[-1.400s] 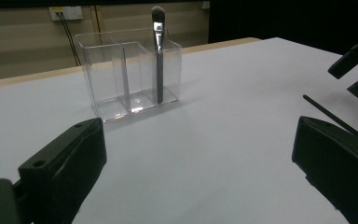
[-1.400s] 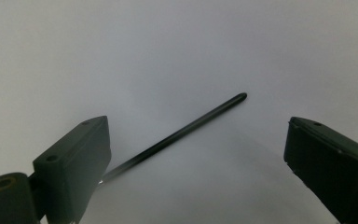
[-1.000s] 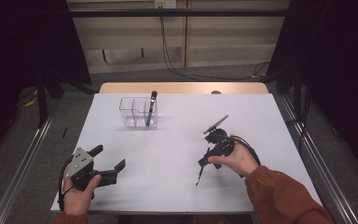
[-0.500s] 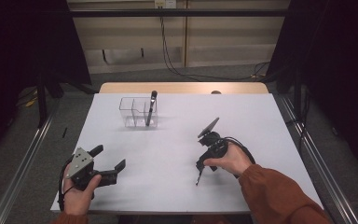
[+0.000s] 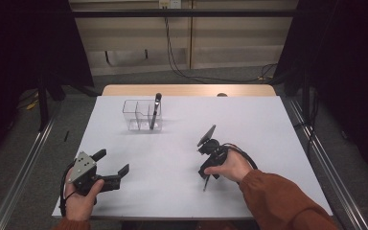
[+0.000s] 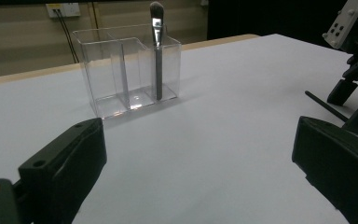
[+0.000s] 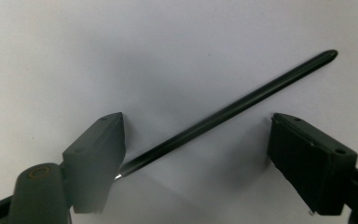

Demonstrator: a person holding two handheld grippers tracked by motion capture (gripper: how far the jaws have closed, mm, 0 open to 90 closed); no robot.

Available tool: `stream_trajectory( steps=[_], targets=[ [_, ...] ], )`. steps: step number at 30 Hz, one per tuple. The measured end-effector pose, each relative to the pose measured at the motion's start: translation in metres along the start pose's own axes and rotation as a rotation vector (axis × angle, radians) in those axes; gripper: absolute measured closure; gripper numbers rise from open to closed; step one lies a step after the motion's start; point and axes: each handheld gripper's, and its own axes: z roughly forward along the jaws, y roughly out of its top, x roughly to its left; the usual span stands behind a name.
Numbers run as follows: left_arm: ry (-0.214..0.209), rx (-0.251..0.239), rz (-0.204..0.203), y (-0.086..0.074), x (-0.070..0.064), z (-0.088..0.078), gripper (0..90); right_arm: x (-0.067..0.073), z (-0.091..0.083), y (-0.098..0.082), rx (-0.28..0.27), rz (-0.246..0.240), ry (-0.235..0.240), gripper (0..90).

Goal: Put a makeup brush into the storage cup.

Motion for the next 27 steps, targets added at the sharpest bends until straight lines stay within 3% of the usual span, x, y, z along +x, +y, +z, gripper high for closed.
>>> stream_trajectory(
  steps=[8, 21, 24, 27],
  targets=[
    [-0.003, 0.003, 0.002, 0.0, 0.0, 0.0, 3.0, 0.001, -0.001, -0.001, 0.003, -0.012, -0.007, 23.4],
    [-0.006, 0.006, 0.003, 0.0, 0.0, 0.0, 3.0, 0.002, -0.009, -0.002, 0.056, -0.025, 0.005, 67.1],
    [-0.006, 0.005, 0.003, 0.0, 0.0, 0.0, 3.0, -0.003, -0.009, -0.003, 0.064, -0.011, 0.022, 80.6],
    [-0.007, 0.007, 0.003, 0.0, 0.0, 0.0, 3.0, -0.008, -0.009, -0.003, 0.067, 0.004, 0.05, 86.2]
  ],
)
